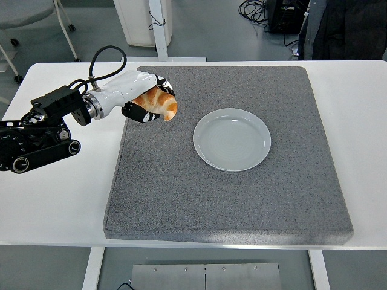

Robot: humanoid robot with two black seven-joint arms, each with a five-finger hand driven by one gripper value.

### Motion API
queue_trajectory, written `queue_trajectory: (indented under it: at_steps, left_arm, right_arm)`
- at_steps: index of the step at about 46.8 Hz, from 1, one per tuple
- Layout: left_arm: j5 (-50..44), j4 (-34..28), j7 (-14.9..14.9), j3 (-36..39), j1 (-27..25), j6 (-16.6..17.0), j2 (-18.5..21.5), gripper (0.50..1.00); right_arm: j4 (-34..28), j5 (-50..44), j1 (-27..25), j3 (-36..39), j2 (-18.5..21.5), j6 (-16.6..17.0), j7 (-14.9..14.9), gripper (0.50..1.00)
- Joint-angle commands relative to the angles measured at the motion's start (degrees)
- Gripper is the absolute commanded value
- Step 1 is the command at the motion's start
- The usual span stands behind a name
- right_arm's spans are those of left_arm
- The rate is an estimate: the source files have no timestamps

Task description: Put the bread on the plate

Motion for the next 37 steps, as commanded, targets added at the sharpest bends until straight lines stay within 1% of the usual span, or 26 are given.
queue_trajectory:
  at_steps: [1, 17, 27, 33, 37]
  left_arm:
    - [-0.1, 0.0, 0.2, 0.1, -1.3, 0.0, 0.0, 0.5]
    - [0.1, 0.5, 0.2, 0.7, -6.8, -0.1, 0.0, 0.5]
    - [-0.1, 0.6, 0.2, 0.7, -11.3, -1.0, -0.8, 0.5]
    - [-0.7, 1.8, 0.4, 0.5, -14.4, -4.0, -2.8, 0.5]
    - [-2.5, 3.8, 0.4, 0.5, -15.8, -5.1, -4.5, 0.5]
  right_arm:
    - [0.0, 0.0, 0.0, 0.0, 0.0, 0.0, 0.0, 1.0]
    - [0.0, 0.0, 0.0, 0.0, 0.0, 0.0, 0.0, 1.0]
    - [0.0, 0.0, 0.0, 0.0, 0.0, 0.0, 0.0, 1.0]
    - [0.0, 0.0, 0.0, 0.0, 0.0, 0.0, 0.0, 1.0]
    - [0.0, 0.0, 0.0, 0.0, 0.0, 0.0, 0.0, 1.0]
